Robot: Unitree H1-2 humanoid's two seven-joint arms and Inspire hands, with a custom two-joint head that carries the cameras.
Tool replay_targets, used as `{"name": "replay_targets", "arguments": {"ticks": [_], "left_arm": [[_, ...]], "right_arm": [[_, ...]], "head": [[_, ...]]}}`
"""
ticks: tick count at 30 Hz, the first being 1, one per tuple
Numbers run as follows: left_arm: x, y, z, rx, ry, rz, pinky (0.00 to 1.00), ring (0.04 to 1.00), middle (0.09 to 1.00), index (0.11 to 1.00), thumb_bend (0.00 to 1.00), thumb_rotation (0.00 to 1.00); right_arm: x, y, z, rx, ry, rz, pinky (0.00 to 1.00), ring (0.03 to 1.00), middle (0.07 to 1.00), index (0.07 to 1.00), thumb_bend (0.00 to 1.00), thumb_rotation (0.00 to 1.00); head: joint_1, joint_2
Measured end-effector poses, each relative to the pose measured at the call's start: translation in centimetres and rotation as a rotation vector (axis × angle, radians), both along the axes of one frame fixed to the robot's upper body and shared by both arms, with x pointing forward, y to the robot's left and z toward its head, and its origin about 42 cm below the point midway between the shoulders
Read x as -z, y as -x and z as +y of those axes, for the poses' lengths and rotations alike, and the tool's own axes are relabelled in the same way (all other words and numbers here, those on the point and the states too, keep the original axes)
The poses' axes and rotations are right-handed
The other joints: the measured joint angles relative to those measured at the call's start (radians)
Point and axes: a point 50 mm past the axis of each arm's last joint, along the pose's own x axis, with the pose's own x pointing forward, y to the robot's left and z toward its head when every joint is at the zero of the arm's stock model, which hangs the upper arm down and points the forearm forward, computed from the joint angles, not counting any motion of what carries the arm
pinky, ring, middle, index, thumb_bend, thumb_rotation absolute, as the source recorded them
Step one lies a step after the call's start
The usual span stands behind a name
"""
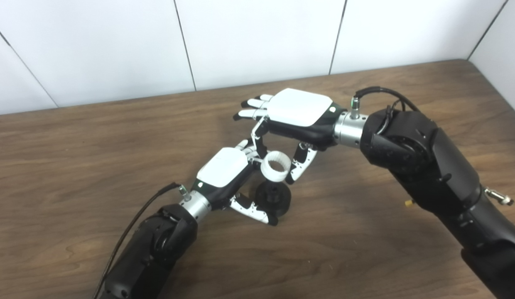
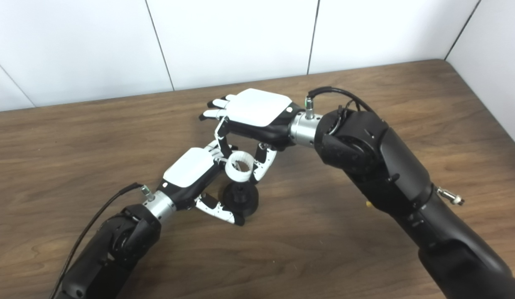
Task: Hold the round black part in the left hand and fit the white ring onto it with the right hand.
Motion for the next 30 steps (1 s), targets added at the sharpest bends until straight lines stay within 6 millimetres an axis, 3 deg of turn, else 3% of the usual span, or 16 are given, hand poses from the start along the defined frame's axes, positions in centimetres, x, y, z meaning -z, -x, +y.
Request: {"name": "replay_targets", "arguments": {"ticks": [10,17,30], "left_arm": [[-0.3,0.3,-0.1,0.005,-0.005,0.002,1.00,0.911,0.861,0.480,0.51,0.05],[-0.3,0.4,-0.1,0.001,-0.002,0.002,1.00,0.898,0.860,0.479,0.52,0.05],[-0.2,0.5,0.0,-0.002,0.004,0.006,1.00,0.900,0.856,0.479,0.51,0.05]], "right_arm": [[-0.8,0.5,0.2,-0.022,0.040,0.009,1.00,1.000,0.942,0.481,0.51,0.13],[-0.8,0.5,0.2,-0.027,0.059,-0.008,0.99,1.000,0.933,0.482,0.51,0.13],[1.4,0.3,-0.5,-0.007,0.091,0.016,1.00,1.000,0.943,0.482,0.51,0.13]], "head": [[-0.003,0.026],[-0.002,0.023],[0.002,0.023]]}}
